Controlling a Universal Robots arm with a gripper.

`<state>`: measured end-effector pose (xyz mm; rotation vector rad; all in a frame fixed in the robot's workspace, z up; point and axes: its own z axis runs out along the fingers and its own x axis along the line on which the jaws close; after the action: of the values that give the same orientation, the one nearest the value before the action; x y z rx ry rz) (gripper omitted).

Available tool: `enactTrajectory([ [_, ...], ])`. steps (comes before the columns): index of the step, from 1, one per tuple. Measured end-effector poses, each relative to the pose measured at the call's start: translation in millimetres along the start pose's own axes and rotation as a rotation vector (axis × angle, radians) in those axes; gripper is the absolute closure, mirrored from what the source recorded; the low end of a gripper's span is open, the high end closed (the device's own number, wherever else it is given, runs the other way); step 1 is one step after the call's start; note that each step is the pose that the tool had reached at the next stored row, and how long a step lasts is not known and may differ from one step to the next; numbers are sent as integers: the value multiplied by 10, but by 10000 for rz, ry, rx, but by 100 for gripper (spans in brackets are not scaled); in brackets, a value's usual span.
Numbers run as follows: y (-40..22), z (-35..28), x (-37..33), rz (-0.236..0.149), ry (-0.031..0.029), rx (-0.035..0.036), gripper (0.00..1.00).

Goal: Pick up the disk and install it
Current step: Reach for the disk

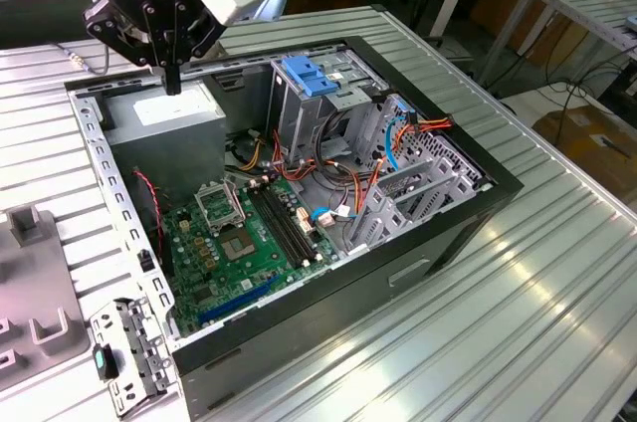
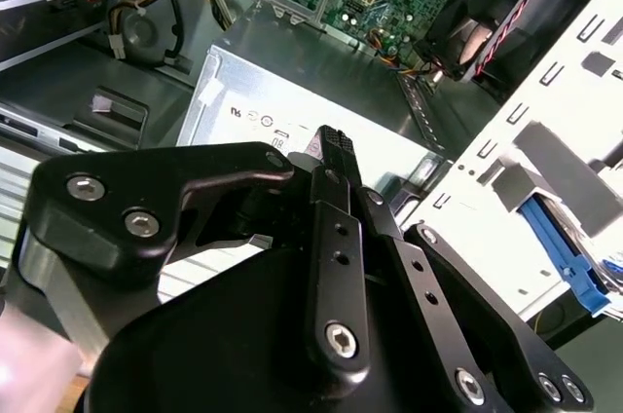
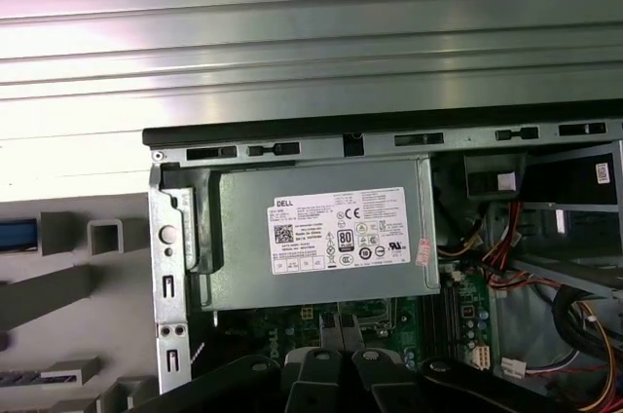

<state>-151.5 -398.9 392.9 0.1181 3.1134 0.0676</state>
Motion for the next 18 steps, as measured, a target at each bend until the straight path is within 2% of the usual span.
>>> enactTrajectory([
  [18, -7, 0, 84, 0, 8, 1, 89],
])
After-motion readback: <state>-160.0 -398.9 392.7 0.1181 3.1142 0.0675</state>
